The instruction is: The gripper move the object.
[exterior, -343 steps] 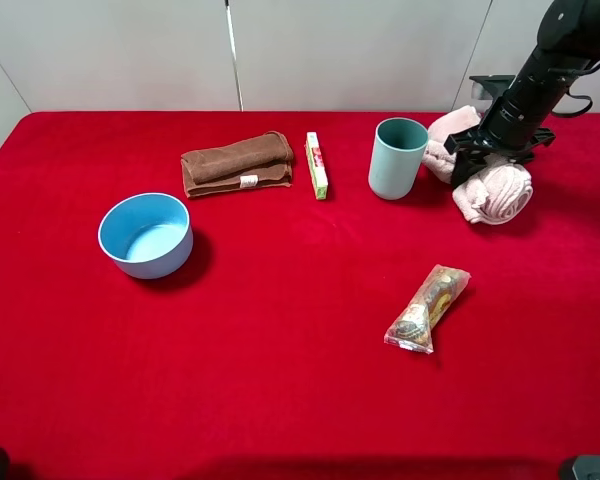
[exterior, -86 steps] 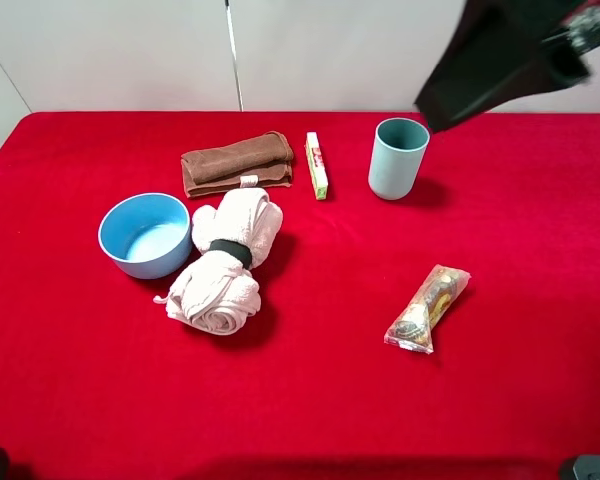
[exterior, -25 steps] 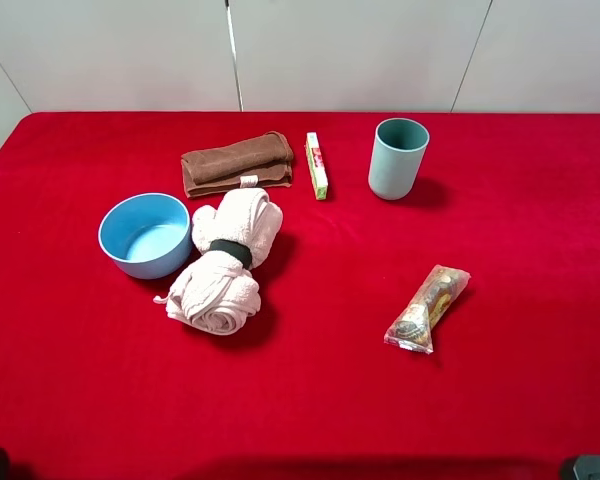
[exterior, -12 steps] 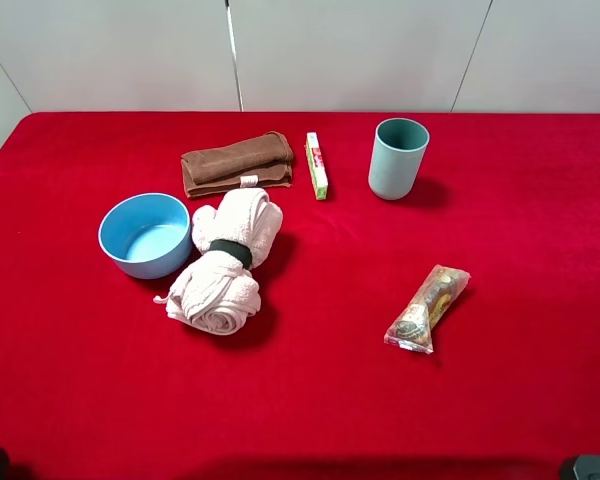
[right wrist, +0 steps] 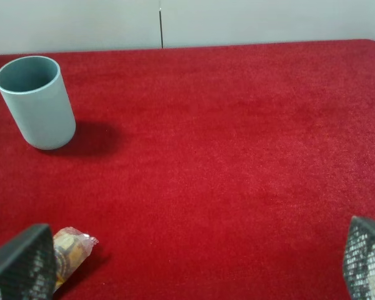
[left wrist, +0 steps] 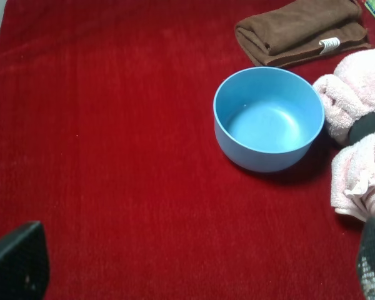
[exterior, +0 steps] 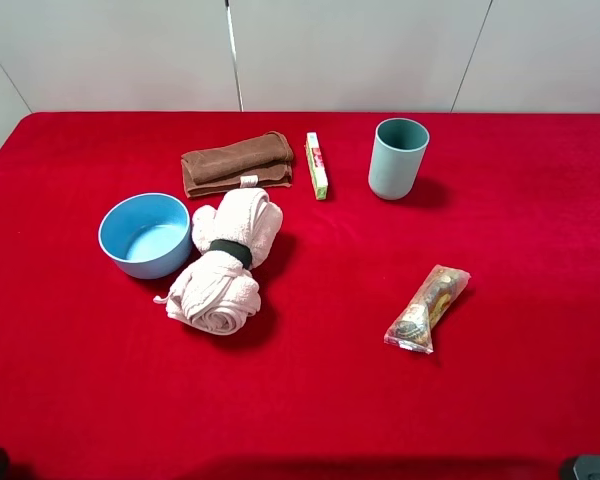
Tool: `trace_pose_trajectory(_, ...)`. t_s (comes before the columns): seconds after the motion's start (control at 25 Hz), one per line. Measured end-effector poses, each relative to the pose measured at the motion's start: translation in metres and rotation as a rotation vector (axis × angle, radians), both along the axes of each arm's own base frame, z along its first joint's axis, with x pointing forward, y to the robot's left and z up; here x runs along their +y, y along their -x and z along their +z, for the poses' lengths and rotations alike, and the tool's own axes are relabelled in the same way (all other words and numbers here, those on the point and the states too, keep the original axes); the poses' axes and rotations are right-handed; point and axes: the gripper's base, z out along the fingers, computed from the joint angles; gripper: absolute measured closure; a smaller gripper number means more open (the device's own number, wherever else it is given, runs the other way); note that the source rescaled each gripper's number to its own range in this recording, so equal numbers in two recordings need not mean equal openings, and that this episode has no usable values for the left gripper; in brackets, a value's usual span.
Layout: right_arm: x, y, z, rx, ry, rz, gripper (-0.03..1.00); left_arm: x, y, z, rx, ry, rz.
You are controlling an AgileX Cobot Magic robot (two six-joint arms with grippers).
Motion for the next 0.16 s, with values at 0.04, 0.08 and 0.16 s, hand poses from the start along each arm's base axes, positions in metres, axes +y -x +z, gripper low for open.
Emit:
trace_pose_trajectory(0.04, 0.0000, 0.0000, 0.0000, 0.000, 0.000, 0.000, -0.03, 0.0000, 0.0000, 0.0000, 0.000, 0.000, 0.000)
trace_pose_trajectory(0.08, 0.0000, 0.0000, 0.0000, 0.000, 0.000, 0.000, -0.03, 0.0000, 0.0000, 0.0000, 0.000, 0.000, 0.000)
trace_pose_trajectory(0.16, 0.0000, 0.0000, 0.0000, 0.000, 0.000, 0.000, -0.03, 0.0000, 0.0000, 0.0000, 0.000, 0.000, 0.000)
